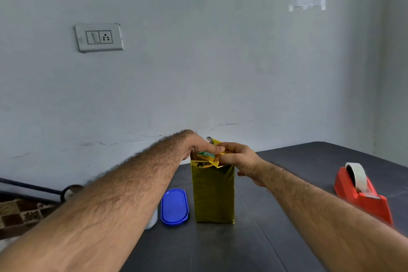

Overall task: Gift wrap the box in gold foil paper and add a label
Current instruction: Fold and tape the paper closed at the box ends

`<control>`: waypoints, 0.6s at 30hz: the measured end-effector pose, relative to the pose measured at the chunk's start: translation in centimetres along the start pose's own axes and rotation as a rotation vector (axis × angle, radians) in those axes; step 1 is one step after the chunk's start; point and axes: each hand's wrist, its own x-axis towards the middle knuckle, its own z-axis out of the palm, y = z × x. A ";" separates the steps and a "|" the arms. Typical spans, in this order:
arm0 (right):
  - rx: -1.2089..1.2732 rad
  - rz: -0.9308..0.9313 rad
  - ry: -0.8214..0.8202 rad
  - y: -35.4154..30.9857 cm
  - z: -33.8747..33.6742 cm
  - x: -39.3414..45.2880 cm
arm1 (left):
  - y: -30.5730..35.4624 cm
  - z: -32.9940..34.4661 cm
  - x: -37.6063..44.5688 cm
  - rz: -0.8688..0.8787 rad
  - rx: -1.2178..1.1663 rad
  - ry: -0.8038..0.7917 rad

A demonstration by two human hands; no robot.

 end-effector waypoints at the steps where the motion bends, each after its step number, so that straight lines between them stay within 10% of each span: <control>1: -0.006 0.011 -0.008 0.2 -0.1 0.2 | -0.2 0.2 0.0 0.014 -0.054 0.015; 9: -0.044 -0.076 0.043 -0.4 -1.2 1.0 | -1.4 -1.9 1.5 0.230 -0.414 0.204; 18: -0.007 -0.154 0.332 -0.3 -4.3 -0.3 | -1.3 -1.8 -1.5 0.644 -0.103 0.523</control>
